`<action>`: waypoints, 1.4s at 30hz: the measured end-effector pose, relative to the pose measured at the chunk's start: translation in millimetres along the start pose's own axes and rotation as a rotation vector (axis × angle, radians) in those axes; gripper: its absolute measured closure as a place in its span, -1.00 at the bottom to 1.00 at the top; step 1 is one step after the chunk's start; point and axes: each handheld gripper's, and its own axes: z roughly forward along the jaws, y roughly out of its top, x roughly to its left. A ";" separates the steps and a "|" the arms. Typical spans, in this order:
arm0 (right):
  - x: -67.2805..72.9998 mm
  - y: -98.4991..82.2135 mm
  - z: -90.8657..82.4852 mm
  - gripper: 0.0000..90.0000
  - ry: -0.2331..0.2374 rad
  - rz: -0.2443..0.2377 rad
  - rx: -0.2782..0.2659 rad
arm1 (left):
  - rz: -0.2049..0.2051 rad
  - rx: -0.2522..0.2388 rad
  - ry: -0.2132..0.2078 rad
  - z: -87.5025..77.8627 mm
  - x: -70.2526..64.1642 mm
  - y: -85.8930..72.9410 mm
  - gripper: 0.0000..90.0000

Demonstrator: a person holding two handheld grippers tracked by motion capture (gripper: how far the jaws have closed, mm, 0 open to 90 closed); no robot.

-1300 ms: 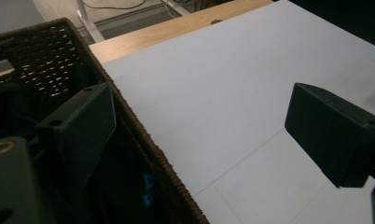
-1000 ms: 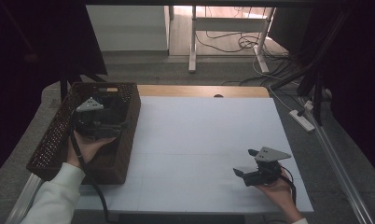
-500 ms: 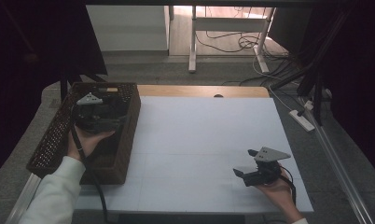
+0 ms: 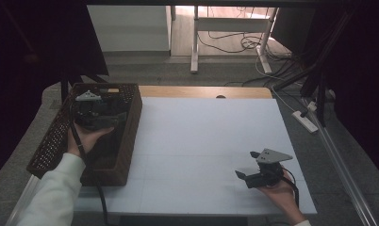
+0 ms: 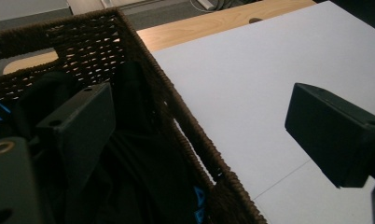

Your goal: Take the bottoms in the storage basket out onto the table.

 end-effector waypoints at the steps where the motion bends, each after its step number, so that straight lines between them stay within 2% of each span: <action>1: 0.0 -0.1 0.2 -0.85 0.001 0.000 0.001 | -0.002 0.000 0.002 0.1 1.0 0.3 -0.79; 14: 0.2 -0.5 1.1 -0.85 -0.001 -0.007 0.008 | -0.024 0.010 0.022 3.7 12.9 6.8 -0.79; 17: 0.3 -0.5 1.2 -0.85 -0.001 -0.008 0.011 | -0.026 0.025 0.031 7.8 16.0 8.3 -0.79; 24: 0.2 -0.8 1.9 -0.85 0.000 -0.006 0.013 | -0.029 0.034 0.032 15.2 20.8 10.9 -0.79; 28: 0.1 -1.2 2.4 -0.85 0.000 -0.008 0.017 | -0.028 0.022 0.022 17.7 23.3 12.1 -0.80; 31: 0.1 -1.7 2.7 -0.85 -0.001 -0.007 0.022 | -0.026 0.047 0.032 23.9 26.9 14.2 -0.80; 36: -0.1 -2.0 2.8 -0.85 -0.001 -0.005 0.022 | -0.039 0.060 0.037 29.5 31.6 14.7 -0.80; 42: 0.6 -1.7 2.4 -0.85 -0.002 -0.012 0.026 | -0.039 0.089 0.061 40.2 35.8 16.8 -0.79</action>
